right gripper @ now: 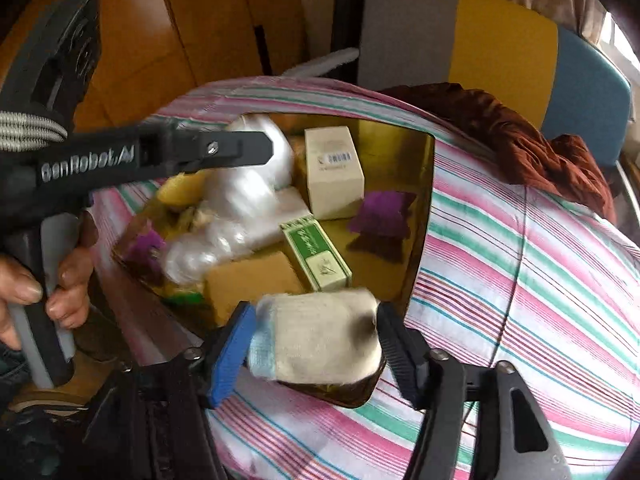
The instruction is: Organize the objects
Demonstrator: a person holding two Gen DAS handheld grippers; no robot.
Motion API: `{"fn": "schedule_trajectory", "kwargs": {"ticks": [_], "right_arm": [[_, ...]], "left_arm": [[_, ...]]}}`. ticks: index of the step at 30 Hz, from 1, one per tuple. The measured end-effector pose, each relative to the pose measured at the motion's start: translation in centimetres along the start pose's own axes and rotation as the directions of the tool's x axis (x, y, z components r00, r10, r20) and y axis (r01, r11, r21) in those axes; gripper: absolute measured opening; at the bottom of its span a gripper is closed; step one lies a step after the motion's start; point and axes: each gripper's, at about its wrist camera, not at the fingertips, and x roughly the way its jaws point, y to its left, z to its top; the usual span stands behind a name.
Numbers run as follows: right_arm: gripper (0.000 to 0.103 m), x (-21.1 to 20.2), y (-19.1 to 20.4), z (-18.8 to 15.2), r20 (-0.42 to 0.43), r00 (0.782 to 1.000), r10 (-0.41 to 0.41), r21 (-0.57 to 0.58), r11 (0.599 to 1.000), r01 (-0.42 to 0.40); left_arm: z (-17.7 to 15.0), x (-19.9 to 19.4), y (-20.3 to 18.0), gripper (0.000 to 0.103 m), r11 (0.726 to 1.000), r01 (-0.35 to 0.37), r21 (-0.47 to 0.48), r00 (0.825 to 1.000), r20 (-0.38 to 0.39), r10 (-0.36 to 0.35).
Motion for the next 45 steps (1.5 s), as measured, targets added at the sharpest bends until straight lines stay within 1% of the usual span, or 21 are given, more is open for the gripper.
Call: {"fn": "schedule_trajectory", "kwargs": {"ticks": [2, 4, 7, 13, 16, 18, 23, 24, 25, 27, 32, 37, 40, 41, 42, 43, 44, 45], "right_arm": [[0.069, 0.2, -0.3, -0.1, 0.008, 1.000, 0.001, 0.018, 1.000, -0.001], [0.069, 0.3, -0.4, -0.3, 0.011, 1.000, 0.007, 0.028, 1.000, -0.007], [0.069, 0.3, -0.5, -0.6, 0.018, 1.000, 0.017, 0.044, 0.999, -0.017], [0.069, -0.3, -0.1, -1.3, 0.050, 0.998, 0.033, 0.081, 0.996, -0.037], [0.069, -0.5, 0.1, -1.5, 0.064, 0.998, 0.029, 0.100, 0.994, -0.035], [0.069, -0.6, 0.3, -1.5, 0.074, 0.997, 0.022, 0.112, 0.993, -0.030], [0.074, -1.0, 0.9, -1.6, 0.105, 0.994, -0.020, 0.131, 0.991, 0.006], [0.074, -1.1, 1.0, -1.7, 0.110, 0.994, -0.026, 0.136, 0.991, 0.011], [0.074, -1.3, 1.1, -1.8, 0.116, 0.993, -0.034, 0.142, 0.990, 0.017], [0.075, -1.6, 1.3, -1.9, 0.129, 0.990, -0.054, 0.154, 0.987, 0.034], [0.076, -2.7, 1.8, -2.5, 0.167, 0.979, -0.118, 0.193, 0.978, 0.084], [0.076, -3.7, 2.4, -3.4, 0.189, 0.965, -0.180, 0.214, 0.967, 0.138], [0.076, -3.8, 2.6, -3.7, 0.191, 0.962, -0.197, 0.228, 0.962, 0.151], [0.076, -3.8, 2.6, -3.7, 0.192, 0.961, -0.200, 0.231, 0.961, 0.154], [0.076, -3.9, 2.7, -3.8, 0.195, 0.959, -0.206, 0.233, 0.959, 0.158], [0.076, -4.0, 2.7, -3.9, 0.199, 0.957, -0.211, 0.238, 0.958, 0.162], [0.076, -4.0, 2.7, -3.9, 0.201, 0.956, -0.213, 0.241, 0.957, 0.162], [0.076, -4.1, 2.7, -3.9, 0.203, 0.955, -0.215, 0.245, 0.956, 0.163]], "left_arm": [[-0.3, 0.1, -0.2, 0.050, 0.999, -0.027, 0.019, 1.000, 0.004, 0.027], [-0.8, 0.0, -0.1, 0.050, 0.999, -0.035, 0.028, 0.999, 0.002, 0.035], [-1.9, -0.5, 0.2, 0.051, 0.996, -0.070, 0.046, 0.998, 0.007, 0.070], [-3.3, -1.8, 1.0, 0.059, 0.991, -0.128, 0.036, 0.992, 0.024, 0.127], [-3.9, -3.0, 0.9, 0.064, 0.983, -0.175, 0.055, 0.983, 0.057, 0.172], [-4.1, -3.7, 0.9, 0.072, 0.977, -0.206, 0.056, 0.976, 0.076, 0.202], [-4.5, -5.3, 0.9, 0.082, 0.961, -0.269, 0.060, 0.958, 0.121, 0.261], [-4.6, -5.5, 0.9, 0.086, 0.959, -0.277, 0.060, 0.956, 0.124, 0.268], [-4.7, -5.7, 0.9, 0.088, 0.957, -0.284, 0.059, 0.953, 0.128, 0.275], [-5.0, -6.3, 0.8, 0.094, 0.950, -0.307, 0.059, 0.944, 0.144, 0.297], [-5.9, -7.4, 0.4, 0.103, 0.942, -0.331, 0.057, 0.933, 0.167, 0.318], [-6.6, -8.3, -0.2, 0.103, 0.935, -0.348, 0.062, 0.926, 0.178, 0.333], [-6.9, -8.7, -0.2, 0.103, 0.934, -0.355, 0.044, 0.923, 0.176, 0.342], [-7.0, -8.8, -0.3, 0.103, 0.929, -0.369, 0.034, 0.916, 0.179, 0.358], [-7.1, -8.9, -0.4, 0.103, 0.917, -0.397, 0.032, 0.905, 0.180, 0.386], [-7.1, -8.9, -0.6, 0.103, 0.909, -0.415, 0.037, 0.898, 0.180, 0.402], [-7.2, -9.1, -0.6, 0.103, 0.908, -0.417, 0.039, 0.896, 0.184, 0.404], [-7.3, -9.4, -0.6, 0.103, 0.912, -0.408, 0.038, 0.899, 0.189, 0.395]]}}
